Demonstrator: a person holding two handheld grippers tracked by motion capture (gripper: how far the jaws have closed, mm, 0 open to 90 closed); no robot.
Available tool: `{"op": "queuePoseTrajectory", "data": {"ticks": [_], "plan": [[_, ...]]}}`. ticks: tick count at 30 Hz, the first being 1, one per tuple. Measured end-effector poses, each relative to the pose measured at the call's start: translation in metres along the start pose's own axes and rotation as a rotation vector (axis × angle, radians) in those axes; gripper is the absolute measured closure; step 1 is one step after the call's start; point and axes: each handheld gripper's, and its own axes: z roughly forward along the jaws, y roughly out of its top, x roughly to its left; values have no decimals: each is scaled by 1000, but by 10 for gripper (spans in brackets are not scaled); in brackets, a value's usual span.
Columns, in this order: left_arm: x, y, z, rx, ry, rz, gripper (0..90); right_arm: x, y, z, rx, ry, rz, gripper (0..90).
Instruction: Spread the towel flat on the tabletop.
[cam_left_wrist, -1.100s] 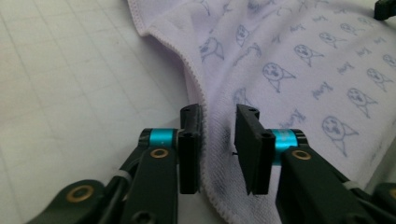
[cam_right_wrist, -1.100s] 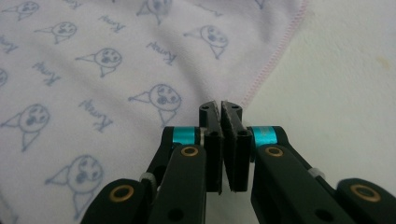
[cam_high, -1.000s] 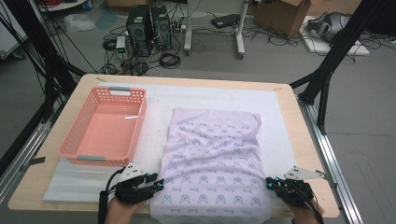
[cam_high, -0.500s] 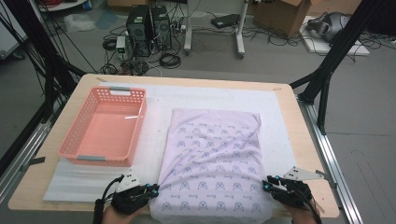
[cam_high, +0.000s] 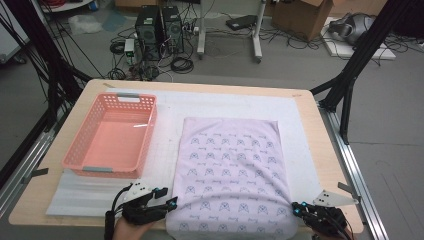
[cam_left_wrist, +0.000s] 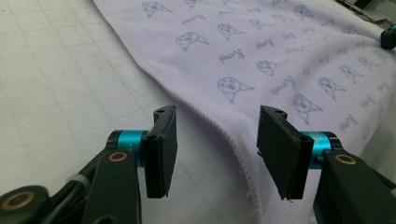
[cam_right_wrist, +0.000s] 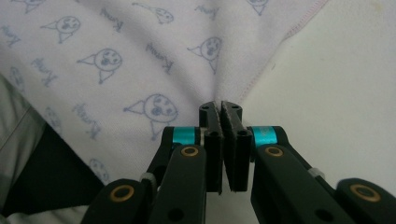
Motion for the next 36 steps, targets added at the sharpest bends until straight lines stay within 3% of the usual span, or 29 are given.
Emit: {"op": "queuePoseTrajectory", "data": {"ticks": [3,4,5,6,13,16,19,23,24,26,31,34,36], "plan": [[-5,-2,7,37,4,30,535,-2,1,-1,-35,-2,27,699],[-6,-2,7,53,14,43,709,-3,3,0,-57,-2,44,677],[-7,-2,6,65,29,59,806,-4,5,1,-64,-7,48,671],[-6,-1,5,74,25,45,872,-4,7,3,-65,-9,49,668],[1,-9,-20,102,30,28,880,-4,16,22,-42,-7,50,650],[2,-11,-19,85,17,20,860,-1,18,24,-29,25,27,858],[3,-8,-16,50,9,-12,609,2,17,19,-9,4,8,873],[3,-2,-10,5,4,-11,496,1,7,4,16,-26,-8,872],[4,0,-7,2,0,-4,497,1,5,2,21,-32,-12,850],[4,4,-1,3,0,2,498,0,5,1,8,-27,-9,656],[8,12,19,39,28,-4,575,-8,10,1,-91,-53,52,601],[6,14,21,64,89,19,753,-13,13,4,-107,-69,78,584],[5,14,20,72,94,42,875,-15,14,7,-102,-71,81,573]]}}
